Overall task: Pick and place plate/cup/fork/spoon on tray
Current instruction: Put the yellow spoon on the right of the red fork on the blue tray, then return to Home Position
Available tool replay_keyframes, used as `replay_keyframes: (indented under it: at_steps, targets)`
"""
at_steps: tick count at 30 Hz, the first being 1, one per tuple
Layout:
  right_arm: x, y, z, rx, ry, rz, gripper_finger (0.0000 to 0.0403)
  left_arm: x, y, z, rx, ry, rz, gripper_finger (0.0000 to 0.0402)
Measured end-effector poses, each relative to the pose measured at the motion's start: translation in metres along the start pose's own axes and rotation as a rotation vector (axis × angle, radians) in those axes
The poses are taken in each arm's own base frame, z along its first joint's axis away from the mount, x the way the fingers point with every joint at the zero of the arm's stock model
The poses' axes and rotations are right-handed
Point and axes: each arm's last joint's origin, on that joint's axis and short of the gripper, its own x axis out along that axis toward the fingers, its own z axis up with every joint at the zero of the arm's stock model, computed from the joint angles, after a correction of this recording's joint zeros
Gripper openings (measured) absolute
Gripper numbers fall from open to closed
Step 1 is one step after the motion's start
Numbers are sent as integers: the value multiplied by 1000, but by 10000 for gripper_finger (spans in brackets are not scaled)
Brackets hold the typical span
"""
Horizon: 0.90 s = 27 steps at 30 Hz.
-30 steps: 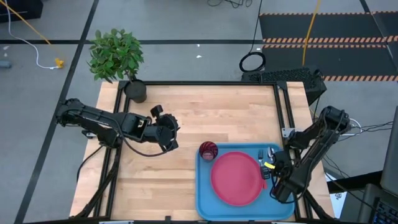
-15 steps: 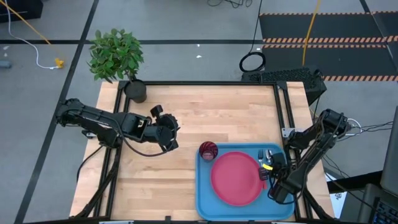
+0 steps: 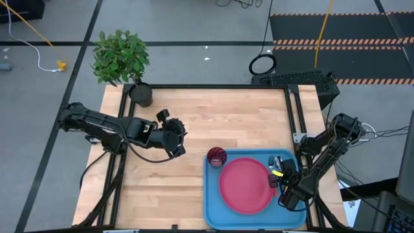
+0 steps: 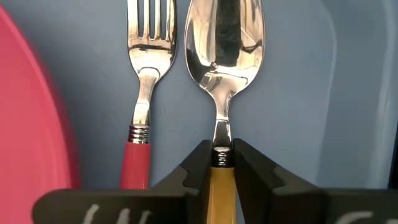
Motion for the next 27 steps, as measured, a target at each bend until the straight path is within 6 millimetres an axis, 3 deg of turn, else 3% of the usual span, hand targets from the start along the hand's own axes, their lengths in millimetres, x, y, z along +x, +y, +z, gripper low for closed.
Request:
replay_keyframes:
  at_steps: [15,21,27]
  targets:
    - [-11,-3,7,-34,44,44,116,0,0,0,0,0,1,152]
    - [-35,-7,27,-152,1,282,123,0,0,1,14,-5,-1,152]
    - [-59,-17,61,-341,-148,499,121,0,-3,8,58,-69,-22,152]
